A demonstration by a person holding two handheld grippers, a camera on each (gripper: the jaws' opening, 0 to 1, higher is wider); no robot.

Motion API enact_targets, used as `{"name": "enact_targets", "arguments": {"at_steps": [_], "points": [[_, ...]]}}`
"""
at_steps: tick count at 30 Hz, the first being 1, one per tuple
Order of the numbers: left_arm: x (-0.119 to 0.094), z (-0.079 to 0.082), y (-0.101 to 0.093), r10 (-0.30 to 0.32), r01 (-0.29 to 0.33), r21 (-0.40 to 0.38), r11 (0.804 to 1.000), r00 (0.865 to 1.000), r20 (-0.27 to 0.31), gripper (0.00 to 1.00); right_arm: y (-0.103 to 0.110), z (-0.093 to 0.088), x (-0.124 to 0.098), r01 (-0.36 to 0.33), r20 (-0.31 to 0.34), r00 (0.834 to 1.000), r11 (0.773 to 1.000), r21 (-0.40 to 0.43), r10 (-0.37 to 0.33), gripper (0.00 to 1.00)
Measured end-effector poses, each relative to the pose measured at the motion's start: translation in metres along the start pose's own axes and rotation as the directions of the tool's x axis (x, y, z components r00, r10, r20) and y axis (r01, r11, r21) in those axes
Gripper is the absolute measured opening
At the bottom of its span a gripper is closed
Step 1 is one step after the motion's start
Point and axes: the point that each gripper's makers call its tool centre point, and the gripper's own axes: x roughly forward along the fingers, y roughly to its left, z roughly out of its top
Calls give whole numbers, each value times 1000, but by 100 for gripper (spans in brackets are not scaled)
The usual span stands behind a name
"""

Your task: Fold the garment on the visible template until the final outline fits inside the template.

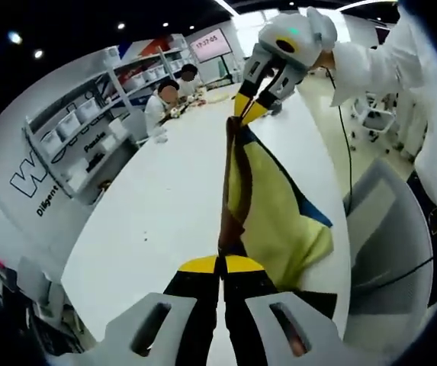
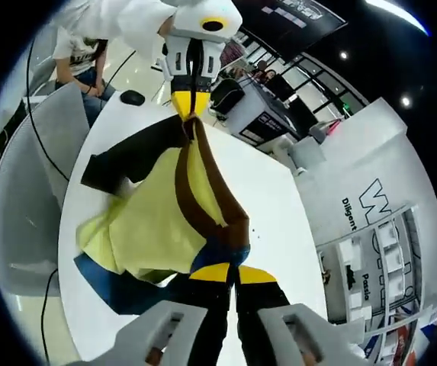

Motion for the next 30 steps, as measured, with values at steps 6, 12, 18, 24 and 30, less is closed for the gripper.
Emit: {"name": "enact_targets", "arguments": {"at_steps": [6, 12, 18, 24, 30], "points": [[22, -6, 25, 4, -4, 2, 1000, 1000, -18, 0, -9, -14, 19, 6, -20, 1000, 1000, -6, -6, 0], [38, -11, 44, -6, 6, -12, 1000, 1000, -29, 0, -21, -28, 41, -5, -42, 999, 1000, -8, 5, 0], [60, -20, 54, -37, 36, -14, 999, 998, -43, 0, -26, -44, 60, -25, -72, 997, 1000, -18, 24, 0], [90, -39, 66, -66, 64, -33, 997, 995, -72, 0, -23, -70, 93, -66, -109, 992, 998, -24, 63, 0], [118, -59, 75, -68, 61, -62, 996, 992, -106, 0, -21, -85, 123, -80, -114, 990, 997, 7, 80, 0]]}}
